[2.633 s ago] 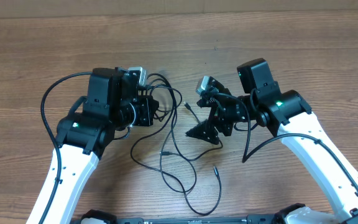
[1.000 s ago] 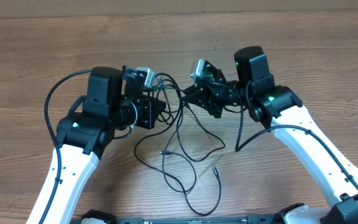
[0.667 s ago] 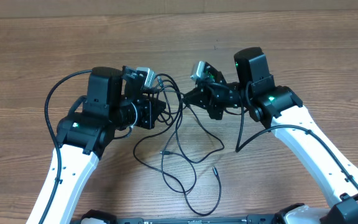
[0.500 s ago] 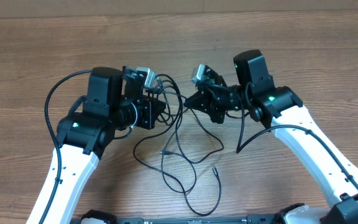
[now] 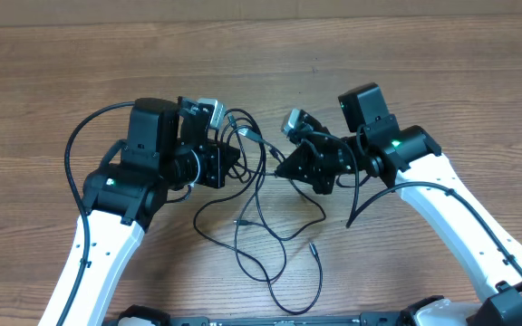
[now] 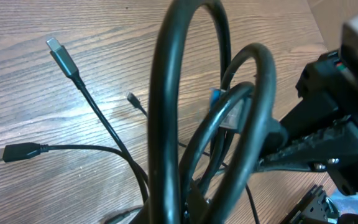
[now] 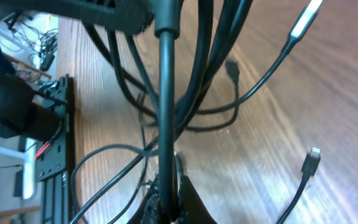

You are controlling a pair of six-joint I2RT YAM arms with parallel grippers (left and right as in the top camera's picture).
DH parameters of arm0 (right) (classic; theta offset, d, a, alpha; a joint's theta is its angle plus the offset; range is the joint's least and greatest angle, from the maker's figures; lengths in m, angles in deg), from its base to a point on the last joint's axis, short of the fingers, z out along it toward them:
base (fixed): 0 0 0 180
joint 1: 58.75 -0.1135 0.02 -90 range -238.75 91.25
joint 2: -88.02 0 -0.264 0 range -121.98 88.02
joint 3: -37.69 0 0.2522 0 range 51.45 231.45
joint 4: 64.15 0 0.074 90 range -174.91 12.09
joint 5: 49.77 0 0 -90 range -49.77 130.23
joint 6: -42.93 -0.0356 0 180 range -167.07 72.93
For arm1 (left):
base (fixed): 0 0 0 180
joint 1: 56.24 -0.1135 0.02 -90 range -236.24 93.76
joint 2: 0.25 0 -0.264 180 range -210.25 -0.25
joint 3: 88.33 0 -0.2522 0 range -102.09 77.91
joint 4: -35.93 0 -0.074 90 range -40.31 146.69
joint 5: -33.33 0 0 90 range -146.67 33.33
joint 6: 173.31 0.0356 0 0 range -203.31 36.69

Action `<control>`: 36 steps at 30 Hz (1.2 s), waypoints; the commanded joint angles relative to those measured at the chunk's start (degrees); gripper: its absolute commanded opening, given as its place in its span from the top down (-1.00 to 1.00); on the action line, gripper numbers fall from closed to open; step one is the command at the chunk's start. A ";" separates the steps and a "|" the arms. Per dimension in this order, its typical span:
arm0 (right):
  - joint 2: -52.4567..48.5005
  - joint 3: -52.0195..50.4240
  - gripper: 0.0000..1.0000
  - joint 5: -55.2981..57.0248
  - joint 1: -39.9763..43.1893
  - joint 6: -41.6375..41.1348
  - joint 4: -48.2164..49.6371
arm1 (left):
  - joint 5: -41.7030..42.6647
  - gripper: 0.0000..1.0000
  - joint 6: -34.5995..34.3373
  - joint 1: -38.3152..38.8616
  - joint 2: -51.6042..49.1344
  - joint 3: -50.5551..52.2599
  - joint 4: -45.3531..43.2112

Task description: Untangle cables

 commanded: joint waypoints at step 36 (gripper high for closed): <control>0.26 -0.20 -1.00 -2.54 -0.07 0.09 -2.51 | -0.17 0.92 2.43 -0.26 0.13 -1.20 0.39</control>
